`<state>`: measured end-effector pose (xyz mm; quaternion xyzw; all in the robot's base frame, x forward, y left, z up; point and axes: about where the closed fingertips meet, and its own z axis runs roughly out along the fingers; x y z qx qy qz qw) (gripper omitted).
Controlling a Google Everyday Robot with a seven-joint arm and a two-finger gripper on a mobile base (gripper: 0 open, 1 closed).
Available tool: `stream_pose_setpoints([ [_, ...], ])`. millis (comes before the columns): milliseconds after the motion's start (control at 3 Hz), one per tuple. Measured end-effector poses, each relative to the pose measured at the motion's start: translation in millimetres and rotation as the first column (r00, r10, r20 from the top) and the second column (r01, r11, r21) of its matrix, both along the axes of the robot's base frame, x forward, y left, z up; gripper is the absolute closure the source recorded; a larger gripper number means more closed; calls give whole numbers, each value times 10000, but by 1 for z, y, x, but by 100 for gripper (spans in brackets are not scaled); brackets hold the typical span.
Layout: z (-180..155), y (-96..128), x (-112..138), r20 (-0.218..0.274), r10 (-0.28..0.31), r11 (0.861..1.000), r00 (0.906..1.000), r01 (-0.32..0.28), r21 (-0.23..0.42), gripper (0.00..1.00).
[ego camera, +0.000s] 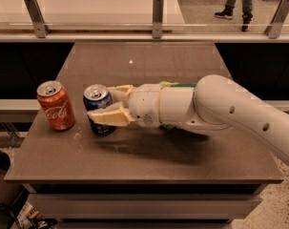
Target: Move pepsi can near coke can
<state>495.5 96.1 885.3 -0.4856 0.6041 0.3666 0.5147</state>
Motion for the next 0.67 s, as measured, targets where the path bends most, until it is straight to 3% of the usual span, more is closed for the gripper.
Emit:
stream_pose_setpoints([
  [333,1,2,-1,13,38,10000,10000,-38,-10,12],
  [667,1,5,-2,29,86,10000,10000,-86,-22,0],
])
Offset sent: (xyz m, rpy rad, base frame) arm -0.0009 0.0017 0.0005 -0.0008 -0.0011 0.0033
